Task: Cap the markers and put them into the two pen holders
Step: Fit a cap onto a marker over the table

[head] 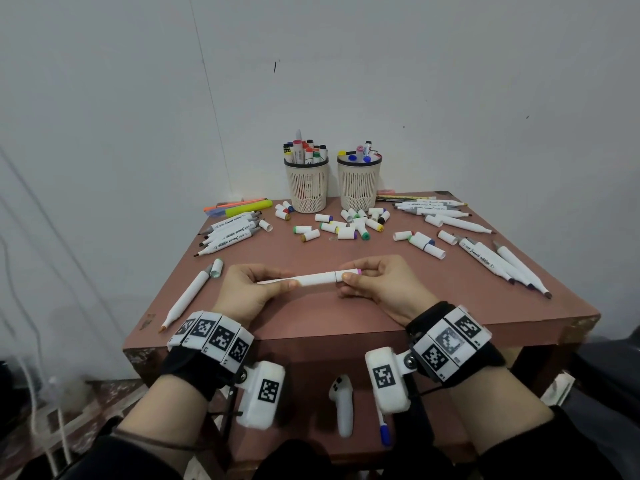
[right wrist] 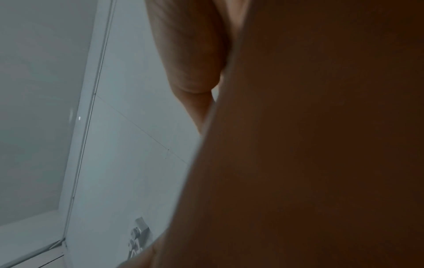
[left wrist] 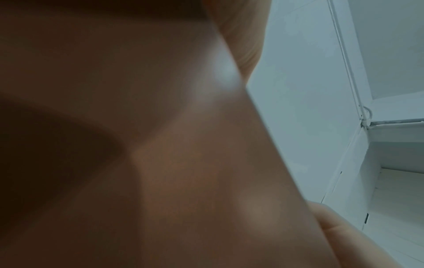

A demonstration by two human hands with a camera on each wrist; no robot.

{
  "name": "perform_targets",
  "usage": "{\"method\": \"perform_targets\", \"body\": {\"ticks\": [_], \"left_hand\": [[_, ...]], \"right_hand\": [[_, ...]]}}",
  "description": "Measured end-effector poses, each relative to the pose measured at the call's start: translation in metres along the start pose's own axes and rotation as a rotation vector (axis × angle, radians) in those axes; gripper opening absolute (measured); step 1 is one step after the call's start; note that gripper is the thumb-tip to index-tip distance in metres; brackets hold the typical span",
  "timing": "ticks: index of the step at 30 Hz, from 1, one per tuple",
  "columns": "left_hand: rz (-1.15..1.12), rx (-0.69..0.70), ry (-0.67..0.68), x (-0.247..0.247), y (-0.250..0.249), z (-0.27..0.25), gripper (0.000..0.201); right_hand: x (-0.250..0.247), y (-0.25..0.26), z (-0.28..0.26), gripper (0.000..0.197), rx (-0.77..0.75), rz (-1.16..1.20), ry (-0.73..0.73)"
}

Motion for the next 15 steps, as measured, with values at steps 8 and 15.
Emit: {"method": "perform_targets", "body": {"ticks": [8,15], "left_hand": [[0.021,0.029,-0.003,0.001,-0.002,-0.002,0.009],[0.049,0.069,0.000,0.001,-0.009,-0.014,0.011]], "right_hand": [[0.000,0.004,-0.003,0.009,-0.044,0.024,0.009],[-0.001,0.011,-0.007,0.011,-0.205,0.016,-0.094]]}}
Point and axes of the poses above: each hand's wrist, its own z-axis towards the middle knuckle, its own x-axis out of the palm, y = z × x, the point moved 3 cm from there along z, towards the middle knuckle, and after that the axes turned 15 degrees about -y, right-handed, at the moved point
